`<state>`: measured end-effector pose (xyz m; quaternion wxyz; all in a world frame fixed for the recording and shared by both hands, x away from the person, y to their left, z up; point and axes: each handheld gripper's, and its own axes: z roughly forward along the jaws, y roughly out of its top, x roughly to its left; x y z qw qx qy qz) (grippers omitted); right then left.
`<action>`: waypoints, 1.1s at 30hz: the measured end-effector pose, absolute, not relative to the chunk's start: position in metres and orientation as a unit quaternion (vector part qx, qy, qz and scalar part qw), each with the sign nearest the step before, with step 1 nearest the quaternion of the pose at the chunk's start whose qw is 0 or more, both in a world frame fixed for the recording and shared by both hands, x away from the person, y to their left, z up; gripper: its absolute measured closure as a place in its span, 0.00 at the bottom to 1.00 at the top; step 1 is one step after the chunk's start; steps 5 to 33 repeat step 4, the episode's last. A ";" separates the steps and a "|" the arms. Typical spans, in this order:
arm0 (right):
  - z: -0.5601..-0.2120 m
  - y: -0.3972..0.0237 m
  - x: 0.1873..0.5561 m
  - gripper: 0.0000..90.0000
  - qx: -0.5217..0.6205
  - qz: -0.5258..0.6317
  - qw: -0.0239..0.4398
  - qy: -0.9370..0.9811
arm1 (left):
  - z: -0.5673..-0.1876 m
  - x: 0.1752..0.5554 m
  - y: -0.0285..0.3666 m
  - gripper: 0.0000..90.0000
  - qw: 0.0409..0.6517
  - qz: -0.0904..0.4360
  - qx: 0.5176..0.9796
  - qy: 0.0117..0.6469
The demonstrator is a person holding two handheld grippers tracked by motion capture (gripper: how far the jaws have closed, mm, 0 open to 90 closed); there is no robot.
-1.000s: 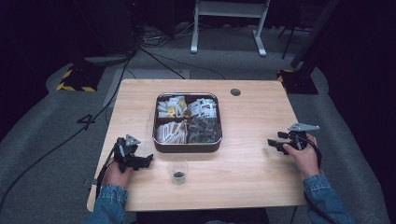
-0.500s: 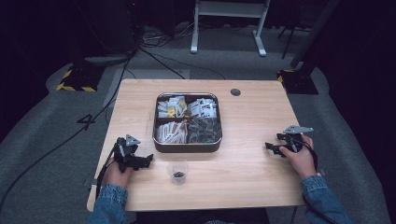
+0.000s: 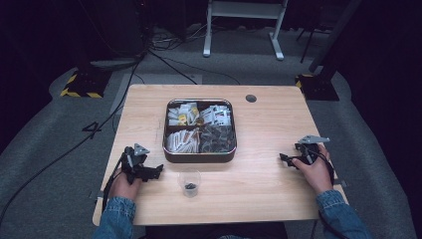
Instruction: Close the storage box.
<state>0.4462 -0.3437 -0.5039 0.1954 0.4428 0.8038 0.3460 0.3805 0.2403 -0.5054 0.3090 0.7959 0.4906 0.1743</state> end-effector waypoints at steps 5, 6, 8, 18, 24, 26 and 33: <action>-0.504 -0.343 0.446 0.11 0.445 0.345 0.195 0.803 | -0.505 0.380 0.240 0.00 0.309 0.175 0.795 0.492; -0.504 -0.343 0.446 0.11 0.445 0.345 0.195 0.803 | -0.505 0.380 0.240 0.00 0.309 0.175 0.795 0.492; -0.504 -0.343 0.446 0.11 0.445 0.345 0.195 0.803 | -0.505 0.380 0.240 0.00 0.309 0.175 0.795 0.492; -0.504 -0.343 0.446 0.11 0.445 0.345 0.195 0.803 | -0.505 0.380 0.240 0.00 0.309 0.175 0.795 0.492; -0.504 -0.343 0.446 0.11 0.445 0.345 0.195 0.803 | -0.505 0.380 0.240 0.00 0.309 0.175 0.795 0.492; -0.504 -0.343 0.446 0.11 0.445 0.345 0.195 0.803 | -0.505 0.380 0.240 0.00 0.309 0.175 0.795 0.492; -0.504 -0.343 0.446 0.11 0.445 0.345 0.195 0.803 | -0.505 0.380 0.240 0.00 0.309 0.175 0.795 0.492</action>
